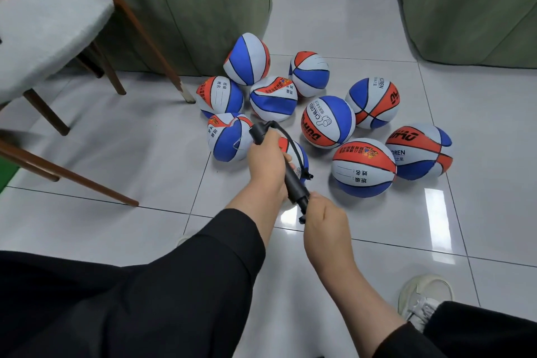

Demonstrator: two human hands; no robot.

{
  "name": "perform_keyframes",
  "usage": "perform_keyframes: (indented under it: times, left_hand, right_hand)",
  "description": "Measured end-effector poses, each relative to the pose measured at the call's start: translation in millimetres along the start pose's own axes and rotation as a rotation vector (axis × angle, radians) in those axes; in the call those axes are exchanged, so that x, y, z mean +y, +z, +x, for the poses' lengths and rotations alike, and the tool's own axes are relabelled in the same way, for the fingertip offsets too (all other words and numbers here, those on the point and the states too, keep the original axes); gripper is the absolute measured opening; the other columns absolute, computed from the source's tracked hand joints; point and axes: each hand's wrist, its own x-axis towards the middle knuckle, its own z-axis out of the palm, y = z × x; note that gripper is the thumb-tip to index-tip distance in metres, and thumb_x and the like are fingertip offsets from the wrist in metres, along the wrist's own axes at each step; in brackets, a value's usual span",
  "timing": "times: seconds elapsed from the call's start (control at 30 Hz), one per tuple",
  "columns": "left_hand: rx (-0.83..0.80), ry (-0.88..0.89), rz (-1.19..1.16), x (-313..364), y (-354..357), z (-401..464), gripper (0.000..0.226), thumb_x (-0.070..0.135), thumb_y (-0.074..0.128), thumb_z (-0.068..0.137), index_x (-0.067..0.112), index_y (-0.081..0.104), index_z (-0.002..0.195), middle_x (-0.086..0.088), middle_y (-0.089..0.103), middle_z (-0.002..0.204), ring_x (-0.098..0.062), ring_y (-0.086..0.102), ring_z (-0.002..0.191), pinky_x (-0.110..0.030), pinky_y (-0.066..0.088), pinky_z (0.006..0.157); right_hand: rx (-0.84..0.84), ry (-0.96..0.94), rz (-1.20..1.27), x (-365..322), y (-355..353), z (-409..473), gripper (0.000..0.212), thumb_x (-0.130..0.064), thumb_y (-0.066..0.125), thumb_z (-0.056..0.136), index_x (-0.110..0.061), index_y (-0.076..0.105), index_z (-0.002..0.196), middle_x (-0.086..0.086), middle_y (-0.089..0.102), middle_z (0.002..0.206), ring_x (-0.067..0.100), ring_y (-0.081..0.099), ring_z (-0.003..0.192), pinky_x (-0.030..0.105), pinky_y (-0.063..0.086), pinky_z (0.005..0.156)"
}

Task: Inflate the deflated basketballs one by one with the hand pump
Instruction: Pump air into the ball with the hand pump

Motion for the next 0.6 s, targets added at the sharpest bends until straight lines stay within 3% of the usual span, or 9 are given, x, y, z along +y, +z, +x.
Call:
perform_keyframes:
  times: [0.17,0.33,0.5,0.6]
  left_hand:
    - [0.016,-0.006,0.067,23.8,-8.6,20.4,0.018,0.03,0.065,0.092,0.015,0.061,0.102,0.002,0.053,0.054,-0.014,0.051,0.047,-0.023,0.049,0.051]
    - [0.09,0.004,0.06,42.8,-22.0,37.7,0.018,0.035,0.067,0.091,0.019,0.06,0.093,-0.001,0.057,0.07,-0.016,0.055,0.064,-0.029,0.051,0.063]
    - [0.045,0.02,0.073,26.7,-12.3,24.5,0.023,0.037,0.065,0.091,0.017,0.06,0.101,0.003,0.055,0.059,-0.015,0.052,0.053,-0.029,0.051,0.06]
    - [-0.001,0.066,0.08,15.1,-1.7,10.4,0.018,0.031,0.062,0.095,0.015,0.056,0.095,0.003,0.05,0.051,-0.013,0.047,0.042,-0.024,0.046,0.05]
  right_hand:
    - [-0.046,-0.051,-0.041,5.2,1.0,-15.1,0.046,-0.036,0.029,0.088,-0.001,0.059,0.089,0.015,0.055,0.074,0.01,0.058,0.069,0.041,0.048,0.067]
    - [-0.082,-0.055,-0.034,10.5,-3.9,-24.2,0.051,-0.04,0.03,0.088,-0.003,0.064,0.095,0.012,0.056,0.075,0.003,0.065,0.071,0.04,0.051,0.069]
    - [-0.027,-0.02,-0.035,10.4,0.3,-19.4,0.049,-0.037,0.028,0.086,-0.015,0.07,0.093,-0.008,0.056,0.063,0.004,0.063,0.071,0.037,0.05,0.07]
    - [0.001,-0.004,-0.038,8.3,2.7,-14.7,0.048,-0.036,0.026,0.085,-0.011,0.067,0.089,-0.007,0.056,0.062,0.009,0.057,0.068,0.039,0.047,0.067]
